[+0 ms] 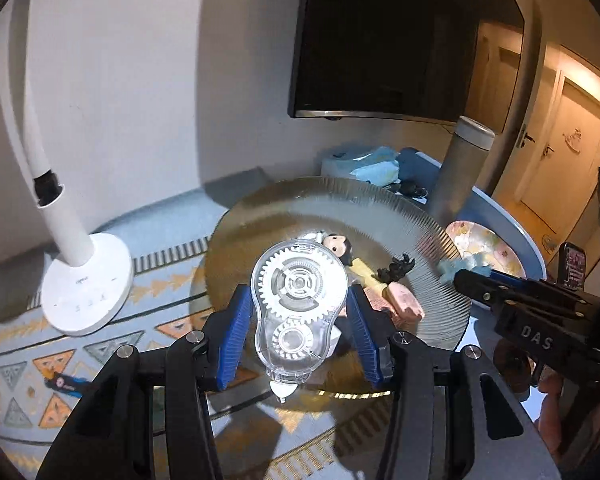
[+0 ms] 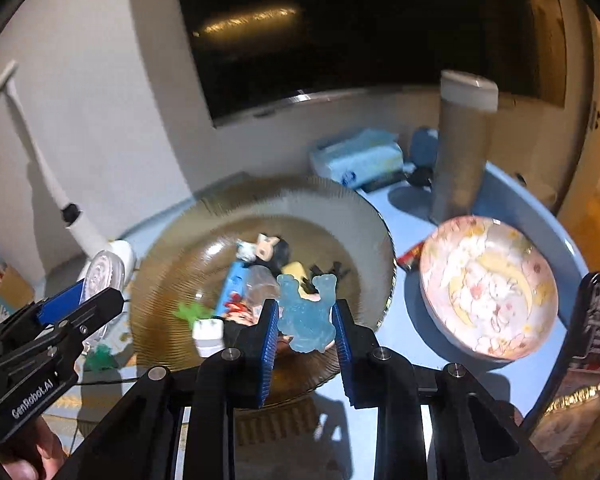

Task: Organize rigid objects
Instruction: 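Carry both items over the amber bowl and open both tools to drop them, then move both open tools back toward the blue lighter and green figure, then grasp the blue lighter with the left tool while the right tool grasps the green translucent figure, then lift both items and carry them over the amber bowl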

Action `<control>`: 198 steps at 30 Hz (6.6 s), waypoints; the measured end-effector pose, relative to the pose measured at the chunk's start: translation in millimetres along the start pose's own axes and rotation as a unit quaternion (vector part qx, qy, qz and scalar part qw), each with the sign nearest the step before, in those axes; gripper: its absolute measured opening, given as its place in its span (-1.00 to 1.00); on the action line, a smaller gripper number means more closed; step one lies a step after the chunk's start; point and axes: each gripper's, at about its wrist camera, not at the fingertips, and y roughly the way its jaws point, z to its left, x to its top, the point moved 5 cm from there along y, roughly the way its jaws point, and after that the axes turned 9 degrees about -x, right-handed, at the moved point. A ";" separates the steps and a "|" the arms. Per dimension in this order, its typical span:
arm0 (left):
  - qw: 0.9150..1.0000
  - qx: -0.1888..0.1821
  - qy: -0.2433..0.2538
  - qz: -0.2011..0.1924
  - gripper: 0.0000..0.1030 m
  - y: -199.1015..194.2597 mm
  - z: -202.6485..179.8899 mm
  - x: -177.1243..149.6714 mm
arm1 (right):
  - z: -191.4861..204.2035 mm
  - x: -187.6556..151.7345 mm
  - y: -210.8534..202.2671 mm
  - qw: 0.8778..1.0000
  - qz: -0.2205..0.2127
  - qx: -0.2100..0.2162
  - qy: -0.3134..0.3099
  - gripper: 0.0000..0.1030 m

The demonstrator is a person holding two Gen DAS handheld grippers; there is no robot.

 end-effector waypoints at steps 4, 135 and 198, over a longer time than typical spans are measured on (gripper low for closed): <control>0.999 -0.003 0.010 -0.032 0.56 -20.5 -3.2 11.4 | -1.1 6.8 -4.6 1.000 -0.022 -0.009 -0.006 0.03; 0.983 0.147 -0.088 0.072 -0.15 -119.5 161.1 -211.8 | 207.6 -179.3 -7.1 0.965 0.055 0.097 -0.237 0.18; 0.998 -0.013 -0.014 -0.062 -0.62 -61.3 27.8 46.4 | -4.7 49.6 -72.8 0.992 -0.121 0.004 0.028 -0.21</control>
